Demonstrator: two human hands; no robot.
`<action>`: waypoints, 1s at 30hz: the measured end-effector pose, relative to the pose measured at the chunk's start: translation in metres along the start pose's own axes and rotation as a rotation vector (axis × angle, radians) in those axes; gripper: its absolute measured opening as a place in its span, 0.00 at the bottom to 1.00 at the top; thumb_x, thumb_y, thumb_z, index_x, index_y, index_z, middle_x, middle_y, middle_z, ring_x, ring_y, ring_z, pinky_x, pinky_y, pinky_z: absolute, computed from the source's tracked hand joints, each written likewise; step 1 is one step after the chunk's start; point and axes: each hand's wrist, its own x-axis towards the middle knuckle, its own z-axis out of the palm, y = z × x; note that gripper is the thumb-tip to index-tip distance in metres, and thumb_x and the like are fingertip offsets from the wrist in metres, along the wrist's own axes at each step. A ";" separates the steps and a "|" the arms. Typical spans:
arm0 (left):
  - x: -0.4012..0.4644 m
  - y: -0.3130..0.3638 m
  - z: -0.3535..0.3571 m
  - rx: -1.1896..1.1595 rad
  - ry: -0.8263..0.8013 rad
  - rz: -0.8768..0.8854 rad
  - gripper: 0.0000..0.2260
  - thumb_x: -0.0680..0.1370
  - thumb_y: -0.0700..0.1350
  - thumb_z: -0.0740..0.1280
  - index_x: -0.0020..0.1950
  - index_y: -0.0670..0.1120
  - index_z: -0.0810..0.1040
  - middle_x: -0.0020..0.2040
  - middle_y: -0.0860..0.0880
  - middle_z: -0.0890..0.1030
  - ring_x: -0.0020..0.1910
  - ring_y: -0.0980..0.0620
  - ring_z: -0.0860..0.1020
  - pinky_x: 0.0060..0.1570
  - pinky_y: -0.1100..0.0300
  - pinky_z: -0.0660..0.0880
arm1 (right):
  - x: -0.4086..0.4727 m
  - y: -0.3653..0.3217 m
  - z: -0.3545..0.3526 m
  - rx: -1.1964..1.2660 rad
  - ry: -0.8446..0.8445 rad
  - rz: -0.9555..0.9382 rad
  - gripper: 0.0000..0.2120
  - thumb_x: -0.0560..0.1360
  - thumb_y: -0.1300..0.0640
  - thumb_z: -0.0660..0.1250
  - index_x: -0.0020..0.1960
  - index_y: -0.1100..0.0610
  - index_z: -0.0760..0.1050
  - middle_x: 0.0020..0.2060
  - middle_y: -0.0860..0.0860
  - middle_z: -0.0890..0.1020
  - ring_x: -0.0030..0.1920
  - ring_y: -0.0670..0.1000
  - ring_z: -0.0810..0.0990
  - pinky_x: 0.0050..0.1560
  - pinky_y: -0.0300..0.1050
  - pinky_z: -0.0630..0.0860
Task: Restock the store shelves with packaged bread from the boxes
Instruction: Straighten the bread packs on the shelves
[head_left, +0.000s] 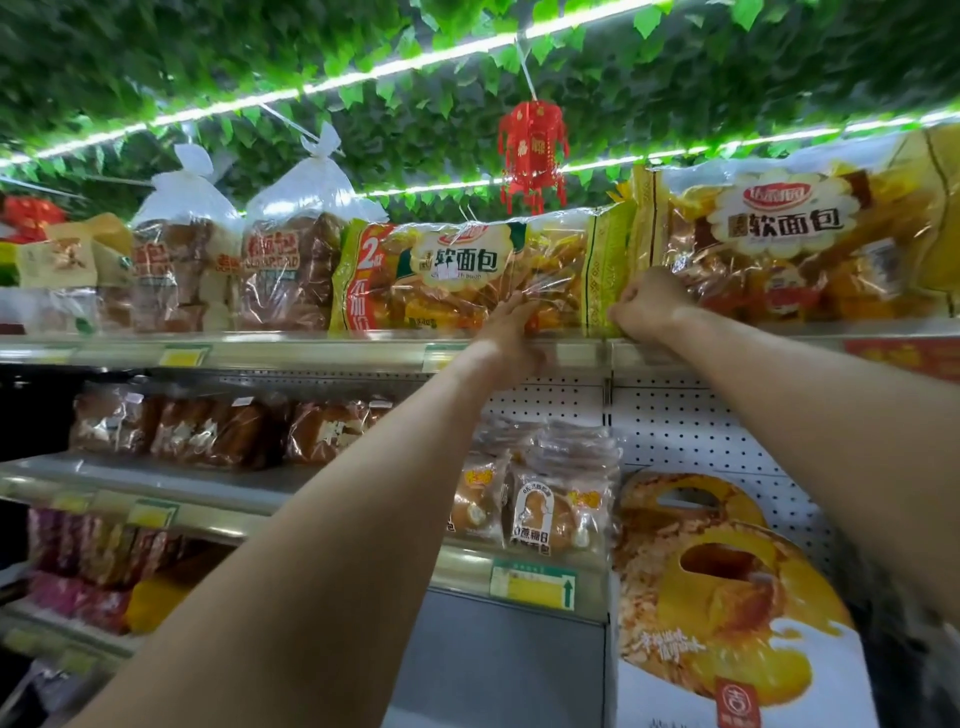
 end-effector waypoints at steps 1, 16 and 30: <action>0.000 0.000 0.001 0.004 -0.001 0.004 0.34 0.80 0.41 0.66 0.81 0.51 0.52 0.82 0.51 0.47 0.80 0.49 0.47 0.76 0.54 0.47 | 0.000 0.000 0.000 -0.004 0.005 -0.002 0.03 0.78 0.62 0.66 0.50 0.62 0.74 0.38 0.54 0.75 0.36 0.51 0.73 0.33 0.42 0.67; 0.000 -0.001 0.000 0.083 0.015 0.037 0.33 0.80 0.43 0.66 0.81 0.51 0.52 0.82 0.50 0.47 0.80 0.47 0.45 0.76 0.52 0.44 | -0.007 0.001 -0.002 0.014 0.075 -0.037 0.05 0.75 0.66 0.66 0.40 0.63 0.76 0.33 0.57 0.76 0.42 0.59 0.80 0.50 0.50 0.77; 0.005 -0.017 -0.003 0.130 0.153 0.134 0.30 0.78 0.55 0.68 0.78 0.57 0.62 0.79 0.54 0.58 0.78 0.46 0.53 0.74 0.43 0.54 | 0.005 0.003 -0.003 0.017 0.111 -0.022 0.23 0.73 0.61 0.70 0.64 0.68 0.69 0.56 0.60 0.76 0.54 0.59 0.77 0.53 0.51 0.75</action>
